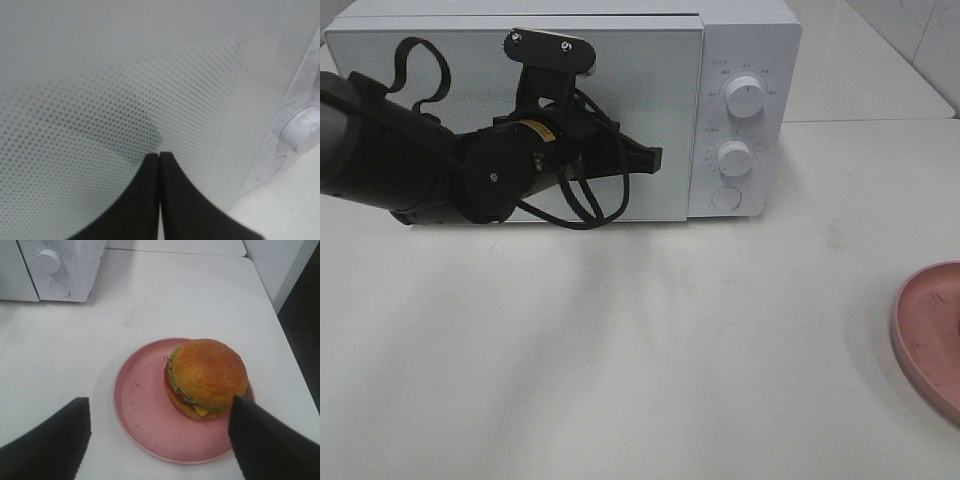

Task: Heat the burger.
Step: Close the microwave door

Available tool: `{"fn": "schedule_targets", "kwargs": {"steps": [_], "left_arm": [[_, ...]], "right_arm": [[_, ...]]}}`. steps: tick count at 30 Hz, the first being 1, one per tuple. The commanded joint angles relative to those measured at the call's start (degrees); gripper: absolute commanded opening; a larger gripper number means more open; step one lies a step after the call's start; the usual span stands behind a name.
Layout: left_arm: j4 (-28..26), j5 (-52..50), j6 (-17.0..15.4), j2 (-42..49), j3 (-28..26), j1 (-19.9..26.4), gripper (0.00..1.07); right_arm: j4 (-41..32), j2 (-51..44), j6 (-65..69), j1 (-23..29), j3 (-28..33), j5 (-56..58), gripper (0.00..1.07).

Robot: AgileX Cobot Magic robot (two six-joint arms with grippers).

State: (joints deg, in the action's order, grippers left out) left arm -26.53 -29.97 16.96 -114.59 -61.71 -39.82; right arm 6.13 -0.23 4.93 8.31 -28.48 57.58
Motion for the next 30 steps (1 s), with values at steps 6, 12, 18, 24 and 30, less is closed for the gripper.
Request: {"fn": "schedule_targets", "kwargs": {"steps": [6, 12, 18, 24, 30], "left_arm": [[-3.78, -7.96, 1.09, -0.29, -4.53, 1.6, 0.0], [-4.01, -7.33, 1.49, -1.95, -8.37, 1.6, 0.0], [-5.79, -4.58, 5.33, -0.97, -9.11, 0.34, 0.0], [-7.51, 2.29, 8.65, 3.61, -6.3, -3.5, 0.0], [-8.14, 7.22, 8.65, 8.54, 0.8, -6.02, 0.12]], "right_arm": [[0.52, -1.55, -0.4, -0.29, 0.0, -0.4, 0.76], [0.52, -1.55, -0.4, -0.29, 0.0, -0.4, 0.76], [0.52, -1.55, -0.4, -0.29, 0.0, -0.4, 0.76], [0.52, -1.55, -0.4, -0.29, 0.0, -0.4, 0.76], [0.52, -1.55, -0.4, -0.29, 0.0, -0.4, 0.76]]}}
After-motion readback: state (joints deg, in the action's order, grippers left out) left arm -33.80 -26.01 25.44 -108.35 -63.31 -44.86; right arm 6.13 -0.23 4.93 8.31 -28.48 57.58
